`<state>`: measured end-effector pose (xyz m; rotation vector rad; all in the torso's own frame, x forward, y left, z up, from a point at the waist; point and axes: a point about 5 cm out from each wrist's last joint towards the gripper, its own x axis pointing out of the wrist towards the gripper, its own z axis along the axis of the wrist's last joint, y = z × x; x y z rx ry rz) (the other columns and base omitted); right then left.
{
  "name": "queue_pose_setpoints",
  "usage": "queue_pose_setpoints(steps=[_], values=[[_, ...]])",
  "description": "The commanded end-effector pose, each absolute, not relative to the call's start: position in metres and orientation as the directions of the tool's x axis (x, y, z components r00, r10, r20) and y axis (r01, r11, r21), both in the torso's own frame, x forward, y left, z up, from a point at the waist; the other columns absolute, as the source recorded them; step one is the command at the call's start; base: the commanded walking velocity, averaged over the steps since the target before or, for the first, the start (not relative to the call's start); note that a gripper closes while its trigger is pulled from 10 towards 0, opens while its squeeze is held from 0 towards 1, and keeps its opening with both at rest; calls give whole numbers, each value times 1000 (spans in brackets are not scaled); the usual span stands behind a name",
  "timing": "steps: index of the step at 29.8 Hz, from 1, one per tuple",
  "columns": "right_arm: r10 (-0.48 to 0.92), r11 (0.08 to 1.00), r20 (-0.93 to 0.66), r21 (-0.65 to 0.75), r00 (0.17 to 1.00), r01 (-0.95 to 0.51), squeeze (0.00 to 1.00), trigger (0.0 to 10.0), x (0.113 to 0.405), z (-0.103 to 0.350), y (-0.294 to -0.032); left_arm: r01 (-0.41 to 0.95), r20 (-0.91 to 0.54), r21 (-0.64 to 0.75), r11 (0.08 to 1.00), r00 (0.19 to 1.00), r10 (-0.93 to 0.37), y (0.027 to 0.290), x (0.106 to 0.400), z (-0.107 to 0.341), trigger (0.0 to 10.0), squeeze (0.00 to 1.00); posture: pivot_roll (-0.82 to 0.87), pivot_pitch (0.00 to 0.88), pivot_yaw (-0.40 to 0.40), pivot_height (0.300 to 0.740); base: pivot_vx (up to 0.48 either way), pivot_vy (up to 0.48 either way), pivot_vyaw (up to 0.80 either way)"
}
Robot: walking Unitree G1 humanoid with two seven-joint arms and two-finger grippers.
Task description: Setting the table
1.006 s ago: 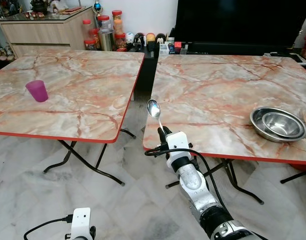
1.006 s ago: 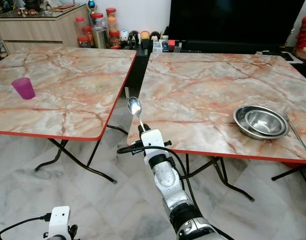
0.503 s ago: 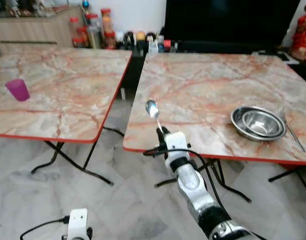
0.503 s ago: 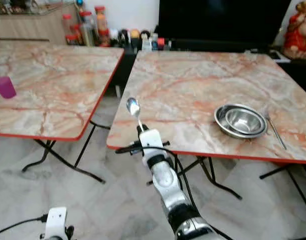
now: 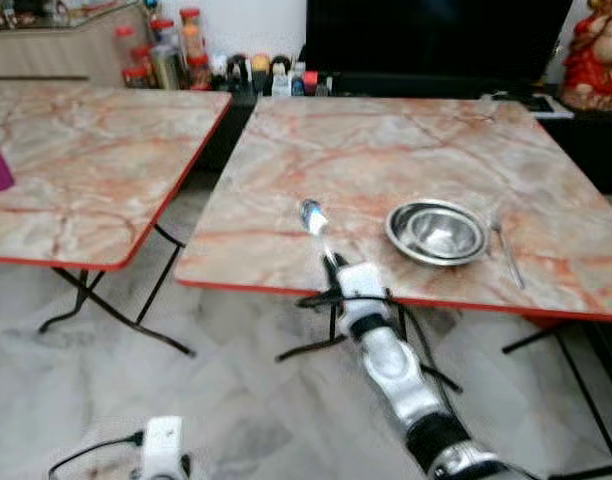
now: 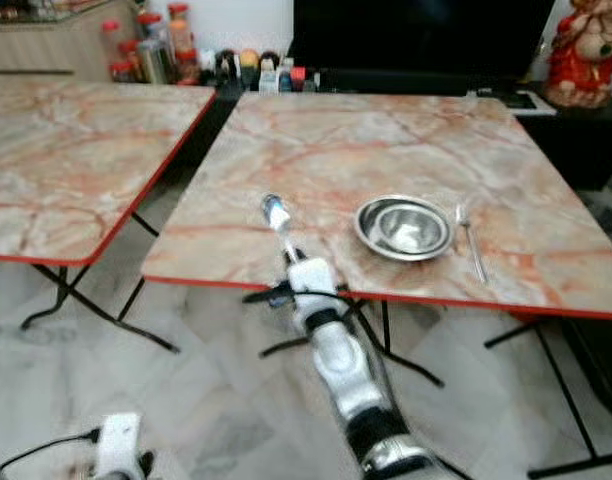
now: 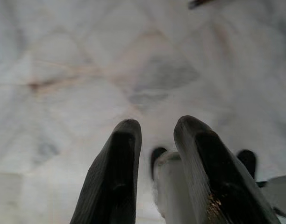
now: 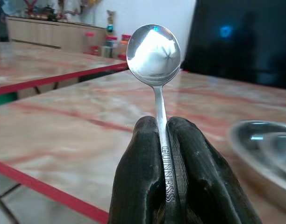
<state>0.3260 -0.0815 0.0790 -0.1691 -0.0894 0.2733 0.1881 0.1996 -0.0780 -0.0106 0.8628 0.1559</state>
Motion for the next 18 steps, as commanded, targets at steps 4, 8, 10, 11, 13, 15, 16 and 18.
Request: queue_pose_setpoints(steps=[4,8,10,11,13,15,16,18], values=[[297,945,85,-166,951,-280,0,10000,327,85,-71,-149,-759,74,986,633,153,208,187,-77,10000,0,-11,0,7,719,0,-355,0],[294,946,84,-166,952,-278,0,10000,326,84,-72,-147,-760,75,986,632,152,208,187,-77,10000,0,-15,0,11,719,0,-352,0],[293,946,84,-166,952,-277,0,10000,326,84,-72,-147,-760,74,986,632,152,208,187,-77,10000,0,-15,0,11,719,0,-356,0],[292,947,84,-166,953,-276,0,10000,326,84,-72,-147,-760,74,986,632,151,208,187,-77,10000,0,-15,0,10,719,0,-352,0],[290,947,83,-166,954,-273,0,10000,326,83,-73,-146,-760,74,986,632,151,208,187,-77,10000,0,-15,0,10,719,0,-354,0],[289,947,82,-166,954,-273,0,10000,326,83,-73,-146,-759,74,986,633,151,207,187,-77,10000,0,-15,0,8,719,0,-352,0],[289,947,82,-166,954,-273,0,10000,326,83,-73,-146,-759,74,986,633,151,207,187,-77,10000,0,-15,0,8,719,0,-352,0],[290,947,81,-167,954,-274,0,10000,326,83,-73,-146,-759,74,986,633,151,207,187,-77,10000,0,-15,0,8,719,0,-352,0]])
